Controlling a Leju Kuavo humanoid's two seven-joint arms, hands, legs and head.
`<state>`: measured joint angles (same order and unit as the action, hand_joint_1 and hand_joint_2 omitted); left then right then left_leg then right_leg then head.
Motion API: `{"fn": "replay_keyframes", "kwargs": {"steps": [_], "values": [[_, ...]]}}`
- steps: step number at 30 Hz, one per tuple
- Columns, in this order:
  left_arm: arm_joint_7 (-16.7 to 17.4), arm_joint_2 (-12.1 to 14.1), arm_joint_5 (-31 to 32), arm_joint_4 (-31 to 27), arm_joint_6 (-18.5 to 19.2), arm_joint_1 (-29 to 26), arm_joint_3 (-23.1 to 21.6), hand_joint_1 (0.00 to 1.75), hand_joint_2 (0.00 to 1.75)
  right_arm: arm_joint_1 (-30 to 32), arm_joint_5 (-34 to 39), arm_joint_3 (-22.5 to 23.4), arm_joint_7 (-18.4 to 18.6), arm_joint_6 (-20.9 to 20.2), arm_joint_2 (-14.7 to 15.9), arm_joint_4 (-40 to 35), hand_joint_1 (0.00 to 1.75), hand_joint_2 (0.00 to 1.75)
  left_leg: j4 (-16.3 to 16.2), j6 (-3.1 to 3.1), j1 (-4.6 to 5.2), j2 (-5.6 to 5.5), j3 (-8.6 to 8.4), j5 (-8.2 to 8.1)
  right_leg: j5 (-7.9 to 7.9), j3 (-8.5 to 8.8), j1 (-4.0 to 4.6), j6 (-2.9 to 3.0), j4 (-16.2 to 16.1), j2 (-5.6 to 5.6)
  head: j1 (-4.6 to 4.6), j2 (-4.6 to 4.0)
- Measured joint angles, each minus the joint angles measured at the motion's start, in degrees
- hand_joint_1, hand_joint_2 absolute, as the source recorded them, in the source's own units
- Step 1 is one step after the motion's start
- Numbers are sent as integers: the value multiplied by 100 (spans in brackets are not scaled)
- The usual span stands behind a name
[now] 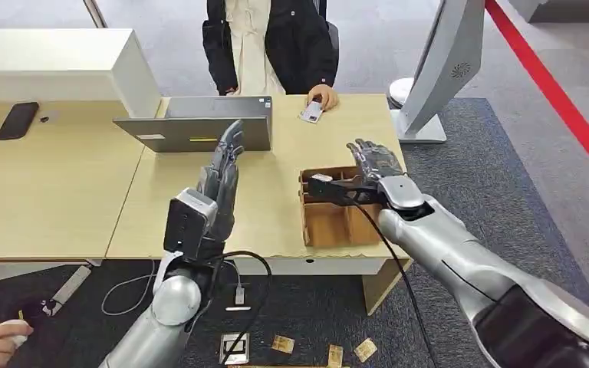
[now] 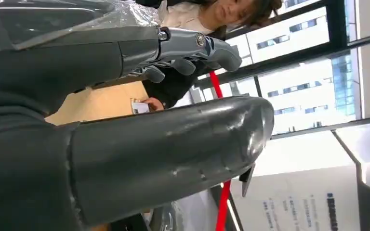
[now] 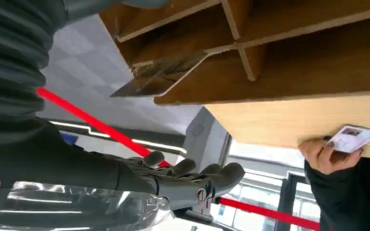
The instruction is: Pass the card to the sensor for recognition and then transmit it.
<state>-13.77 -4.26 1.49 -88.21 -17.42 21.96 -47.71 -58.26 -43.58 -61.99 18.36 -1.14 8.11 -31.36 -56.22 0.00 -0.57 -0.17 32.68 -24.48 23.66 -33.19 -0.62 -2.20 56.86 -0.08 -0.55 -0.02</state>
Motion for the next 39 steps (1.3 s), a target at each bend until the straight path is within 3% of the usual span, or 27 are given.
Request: {"fn": "replay_keyframes", "kwargs": {"steps": [10,32,33,34,35,39], "values": [[103,9,72,-11,-37,-21,4,0,0,5,-273,-4,632,90,28,35,0,175,0,0,0,0,0,0,0,1,0,0,0,0,0,0],[92,11,83,-11,-170,-31,13,0,0,-37,-389,0,752,140,87,55,0,175,0,0,0,0,0,0,0,1,0,0,0,0,0,0],[92,11,83,-11,-171,-31,13,0,0,-37,-389,0,752,140,90,55,9,175,0,0,0,0,0,0,0,1,0,0,0,0,0,0],[92,11,83,-11,-170,-31,13,0,0,-37,-389,0,752,140,92,55,164,175,0,0,0,0,0,0,0,1,0,0,0,0,0,0],[92,11,83,-11,-170,-31,13,0,0,-38,-389,0,752,140,94,55,175,175,0,0,0,0,0,0,0,1,0,0,0,0,0,0],[87,11,83,-11,-173,-30,13,0,0,-38,-389,0,712,227,94,55,175,175,0,0,0,0,0,0,0,1,0,0,0,0,0,0]]}}
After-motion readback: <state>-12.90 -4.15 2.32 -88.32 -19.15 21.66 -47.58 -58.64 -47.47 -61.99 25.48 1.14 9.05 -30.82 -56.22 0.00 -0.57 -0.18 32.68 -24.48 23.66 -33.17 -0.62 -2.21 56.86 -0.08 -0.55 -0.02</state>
